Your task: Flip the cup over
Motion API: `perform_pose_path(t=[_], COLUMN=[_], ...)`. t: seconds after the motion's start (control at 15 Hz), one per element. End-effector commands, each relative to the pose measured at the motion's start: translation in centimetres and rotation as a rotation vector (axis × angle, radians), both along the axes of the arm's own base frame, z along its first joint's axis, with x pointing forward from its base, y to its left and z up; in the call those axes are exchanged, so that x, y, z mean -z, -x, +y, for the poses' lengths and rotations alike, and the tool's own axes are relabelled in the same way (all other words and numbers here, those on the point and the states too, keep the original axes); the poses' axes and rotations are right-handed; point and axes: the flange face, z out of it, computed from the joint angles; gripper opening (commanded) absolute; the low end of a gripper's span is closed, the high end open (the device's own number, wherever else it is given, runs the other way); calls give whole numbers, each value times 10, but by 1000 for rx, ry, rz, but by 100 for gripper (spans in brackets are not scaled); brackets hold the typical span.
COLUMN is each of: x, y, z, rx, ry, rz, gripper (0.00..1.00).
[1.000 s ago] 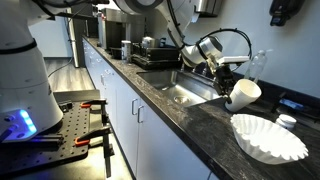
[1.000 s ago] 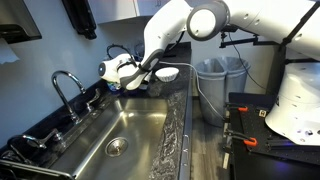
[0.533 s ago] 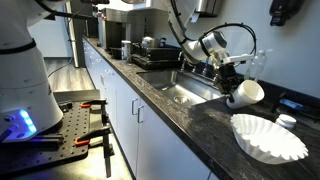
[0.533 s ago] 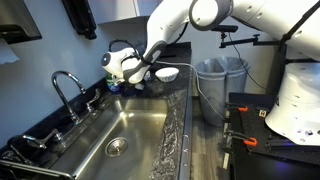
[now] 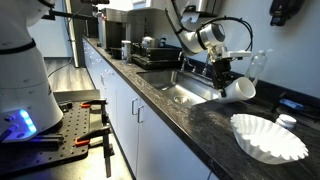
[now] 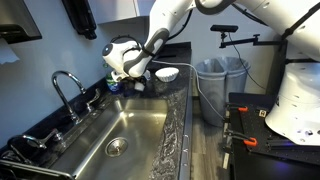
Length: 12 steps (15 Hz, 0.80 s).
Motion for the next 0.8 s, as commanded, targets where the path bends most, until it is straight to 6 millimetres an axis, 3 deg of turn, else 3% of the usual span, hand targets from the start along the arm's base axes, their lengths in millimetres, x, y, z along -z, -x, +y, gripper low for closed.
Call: perform_pose_path(t=[0.0,0.4,0.73], x=[-25,-47,-54], y=[24,42,47], z=[1,5,14], rx=[-20,-80,-177], ry=[-51,-119,-162], rz=[19,-3,-27], gripper=[46,46,46])
